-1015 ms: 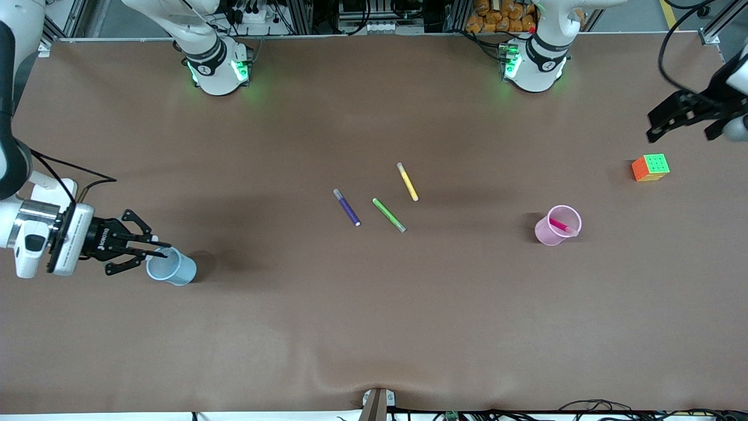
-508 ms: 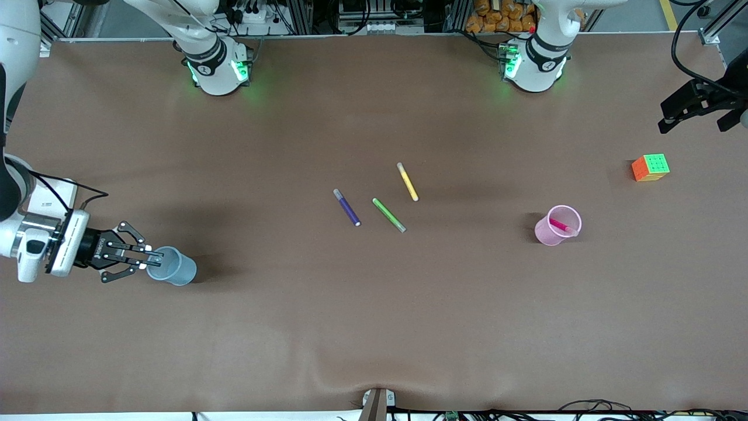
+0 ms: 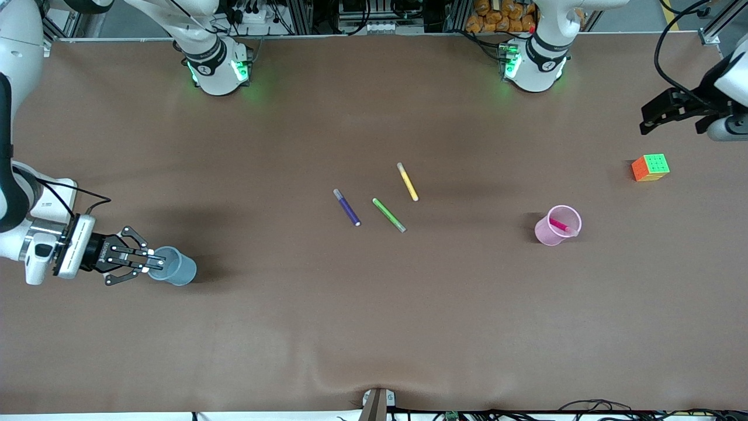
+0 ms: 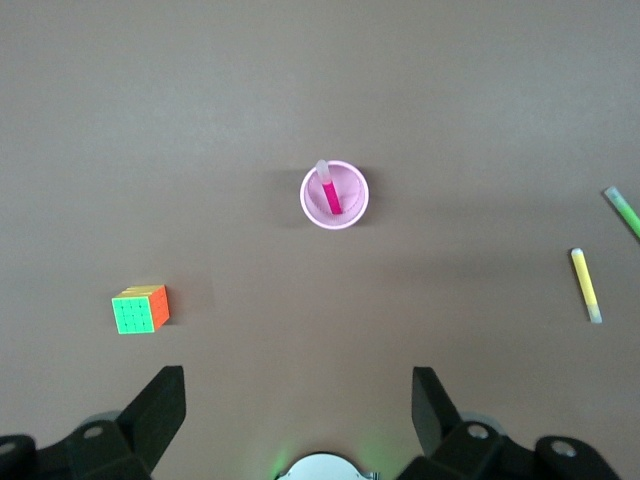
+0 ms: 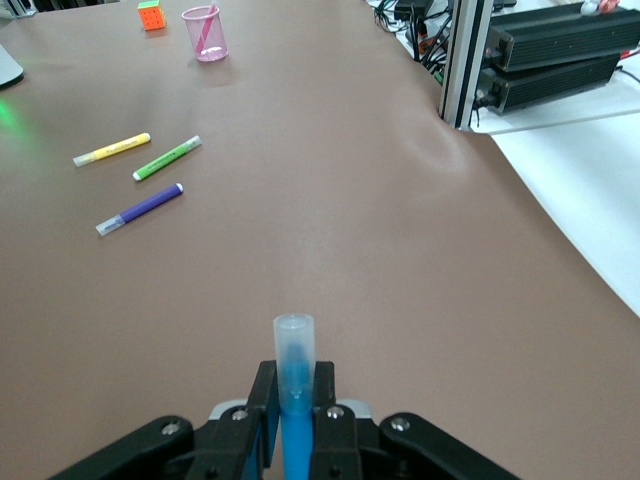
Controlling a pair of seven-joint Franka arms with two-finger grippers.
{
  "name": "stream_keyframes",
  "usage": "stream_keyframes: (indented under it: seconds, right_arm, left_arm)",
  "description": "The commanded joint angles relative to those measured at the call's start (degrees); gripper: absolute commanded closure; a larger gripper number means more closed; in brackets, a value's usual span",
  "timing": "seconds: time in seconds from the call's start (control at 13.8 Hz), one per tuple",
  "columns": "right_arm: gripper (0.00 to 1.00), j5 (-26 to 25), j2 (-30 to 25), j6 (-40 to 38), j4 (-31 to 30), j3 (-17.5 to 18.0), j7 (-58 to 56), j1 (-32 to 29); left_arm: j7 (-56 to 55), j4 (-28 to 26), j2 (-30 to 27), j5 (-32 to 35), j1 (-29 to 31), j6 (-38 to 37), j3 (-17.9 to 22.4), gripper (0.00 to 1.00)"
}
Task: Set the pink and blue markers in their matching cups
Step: 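Release the blue marker into the blue cup while the left gripper withdraws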
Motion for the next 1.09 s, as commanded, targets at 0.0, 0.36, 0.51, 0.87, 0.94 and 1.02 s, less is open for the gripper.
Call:
stream_keyframes:
  seconds: [0.0, 0.36, 0.51, 0.87, 0.94, 1.02]
  right_arm:
    - [1.0, 0.5, 1.9, 0.7, 0.7, 0.8, -1.7, -1.0]
    - [0.01, 0.1, 2.0, 1.2, 0.6, 0.8, -1.0, -1.2]
    - [0.0, 0.0, 1.6, 1.1, 0.7, 0.8, -0.9, -1.8]
    - [0.0, -6.2, -1.0, 0.7, 3.6, 0.8, 8.5, -1.0]
    - [0.0, -8.7, -2.3, 0.7, 4.0, 0.8, 12.1, -0.9]
    - [0.0, -11.0, -3.8, 0.8, 4.0, 0.8, 15.6, -0.6]
  left_arm:
    - [-0.2, -2.9, -3.4, -0.8, -0.6, 0.1, 0.5, 0.0]
    - [-0.3, -4.2, -2.4, -0.8, 0.6, 0.6, 0.4, 0.0]
    - [-0.3, -4.3, -2.1, -0.7, 0.6, 1.2, 0.5, 0.0]
    - [-0.3, -4.1, -2.0, -0.7, 0.6, 2.2, 0.5, 0.0]
    - [-0.3, -4.1, -2.0, -0.7, 0.6, 2.2, 0.5, 0.0]
    - [-0.3, -4.2, -2.0, -0.7, 0.7, 2.2, 0.5, 0.0]
